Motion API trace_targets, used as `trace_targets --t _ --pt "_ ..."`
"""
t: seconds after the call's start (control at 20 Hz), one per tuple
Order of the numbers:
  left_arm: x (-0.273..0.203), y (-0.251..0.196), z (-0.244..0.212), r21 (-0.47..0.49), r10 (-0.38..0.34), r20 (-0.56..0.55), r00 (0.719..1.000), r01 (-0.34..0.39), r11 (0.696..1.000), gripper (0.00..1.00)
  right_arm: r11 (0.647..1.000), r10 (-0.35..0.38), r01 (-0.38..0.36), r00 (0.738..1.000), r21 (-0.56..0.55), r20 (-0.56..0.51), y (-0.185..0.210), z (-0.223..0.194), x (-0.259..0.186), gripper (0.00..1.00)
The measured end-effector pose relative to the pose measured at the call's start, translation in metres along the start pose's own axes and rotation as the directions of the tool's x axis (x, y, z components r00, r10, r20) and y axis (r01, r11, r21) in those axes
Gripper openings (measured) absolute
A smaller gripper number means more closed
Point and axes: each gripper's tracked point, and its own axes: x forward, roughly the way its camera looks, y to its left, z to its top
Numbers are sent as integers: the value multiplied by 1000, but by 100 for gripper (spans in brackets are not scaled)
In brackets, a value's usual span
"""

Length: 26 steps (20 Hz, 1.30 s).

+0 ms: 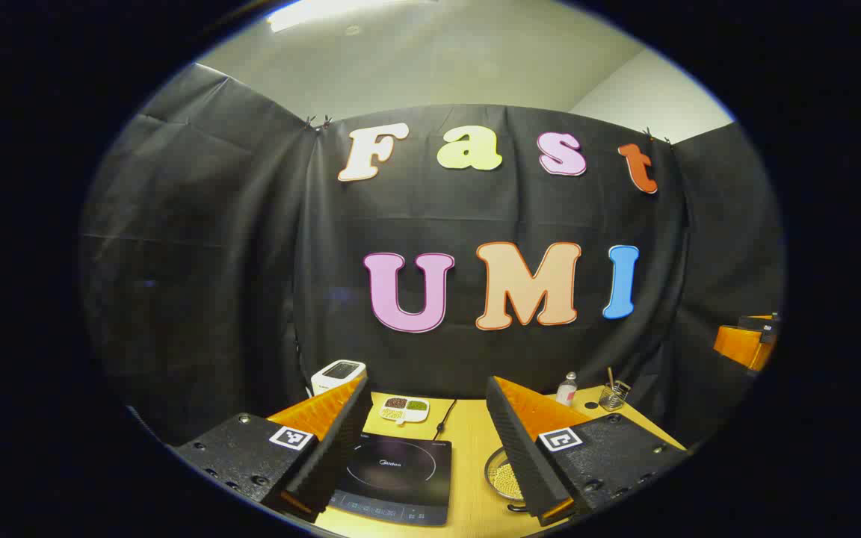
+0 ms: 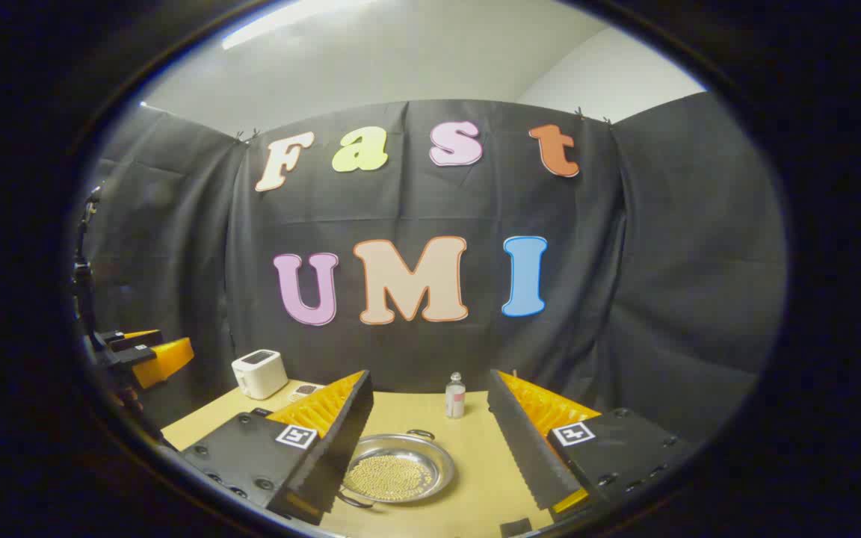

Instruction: First push the handle of the pot to place it horizontally, then grasp the pot with both hands and set it on the induction cooktop.

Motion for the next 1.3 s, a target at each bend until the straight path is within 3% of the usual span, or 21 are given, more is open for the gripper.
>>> trace_targets --t 0.05,0.15,0.2,0.3,0.35,0.45,0.55,0.6,1.05,1.1,1.3 --pt "0 -1 -1 5 -2 0 1000 2 1000 89 1000 6 -6 1000 1 -6 2 -1 1 93" --pt "-3 -2 -4 12 -1 -5 1000 1 1000 94 1000 14 -14 1000 0 -18 3 -5 2 98" --pt "-3 -4 -4 16 1 -6 1000 -1 1000 89 1000 18 -18 1000 -1 -21 4 -7 2 98" --pt "-4 -3 -6 22 10 -13 1000 -10 1000 89 1000 30 -30 999 1 -28 8 -9 3 98" --pt "-5 -2 -9 24 16 -19 1000 -15 1000 94 999 37 -37 999 2 -32 10 -10 3 94" --pt "-5 -1 -11 29 25 -27 999 -24 999 89 999 45 -45 998 0 -35 11 -11 4 94" --pt "-6 0 -13 34 32 -31 999 -31 999 99 999 48 -48 998 -3 -36 12 -12 6 93" --pt "-6 0 -14 35 33 -34 999 -32 999 89 999 49 -49 998 -3 -38 12 -13 6 93" --pt "-5 5 -23 50 64 -56 996 -62 997 89 998 68 -67 996 16 -50 17 -18 13 93" --pt "-5 6 -25 46 66 -58 996 -64 997 94 997 70 -69 996 14 -55 17 -20 14 93" --pt "-5 12 -26 48 81 -59 995 -78 996 89 997 79 -78 993 21 -83 18 -31 18 93"
